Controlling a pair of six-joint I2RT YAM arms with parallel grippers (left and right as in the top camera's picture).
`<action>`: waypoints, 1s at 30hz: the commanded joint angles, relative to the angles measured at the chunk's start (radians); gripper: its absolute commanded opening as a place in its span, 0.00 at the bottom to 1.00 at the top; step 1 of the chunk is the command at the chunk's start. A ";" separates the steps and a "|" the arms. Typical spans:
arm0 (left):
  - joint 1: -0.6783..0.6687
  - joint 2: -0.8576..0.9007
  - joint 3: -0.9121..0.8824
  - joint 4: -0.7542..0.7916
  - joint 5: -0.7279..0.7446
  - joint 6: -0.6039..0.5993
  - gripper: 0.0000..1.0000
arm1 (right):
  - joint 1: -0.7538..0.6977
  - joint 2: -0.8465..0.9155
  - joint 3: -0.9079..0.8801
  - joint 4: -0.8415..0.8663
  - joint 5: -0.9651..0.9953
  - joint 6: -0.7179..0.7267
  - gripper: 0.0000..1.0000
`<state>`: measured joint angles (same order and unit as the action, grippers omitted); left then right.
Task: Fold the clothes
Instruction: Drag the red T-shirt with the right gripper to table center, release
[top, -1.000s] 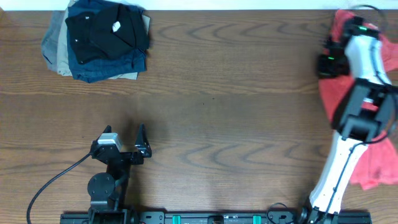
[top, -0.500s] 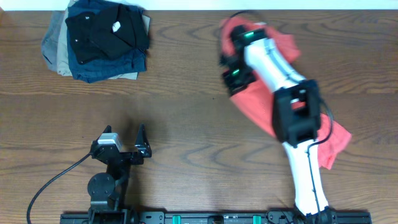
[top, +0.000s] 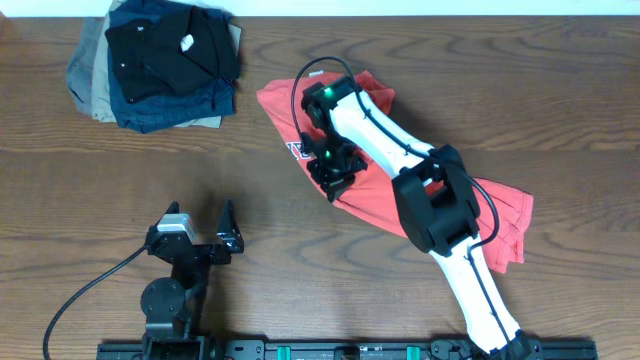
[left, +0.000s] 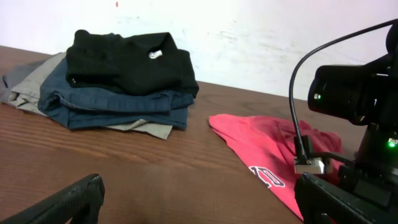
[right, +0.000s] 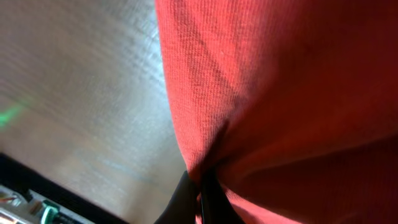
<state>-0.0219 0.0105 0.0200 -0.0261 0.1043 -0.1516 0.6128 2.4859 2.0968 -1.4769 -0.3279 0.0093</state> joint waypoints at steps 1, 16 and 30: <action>-0.002 -0.005 -0.016 -0.035 0.014 0.017 0.98 | 0.044 -0.063 -0.005 -0.011 -0.042 0.029 0.01; -0.002 -0.005 -0.016 -0.035 0.014 0.017 0.98 | 0.202 -0.180 -0.005 -0.071 0.102 0.168 0.01; -0.002 -0.005 -0.016 -0.035 0.014 0.017 0.98 | 0.311 -0.229 -0.033 -0.160 0.250 0.352 0.01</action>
<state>-0.0219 0.0105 0.0200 -0.0261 0.1043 -0.1516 0.8825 2.3157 2.0743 -1.6375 -0.0971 0.3077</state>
